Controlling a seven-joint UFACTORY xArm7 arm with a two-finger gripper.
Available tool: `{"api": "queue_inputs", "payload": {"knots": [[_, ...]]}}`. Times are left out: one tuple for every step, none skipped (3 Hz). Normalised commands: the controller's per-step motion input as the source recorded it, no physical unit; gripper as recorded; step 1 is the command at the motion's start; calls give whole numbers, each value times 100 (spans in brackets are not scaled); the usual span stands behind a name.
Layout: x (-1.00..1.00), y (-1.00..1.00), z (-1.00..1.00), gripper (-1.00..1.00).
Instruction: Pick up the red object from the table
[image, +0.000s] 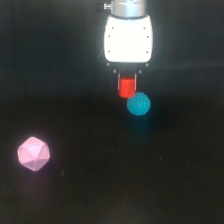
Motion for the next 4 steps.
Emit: {"api": "queue_inputs", "payload": {"knots": [[11, -100, 47, -95], [-50, -100, -97, 49], [-69, -15, -100, 49], [69, -64, -100, -17]]}}
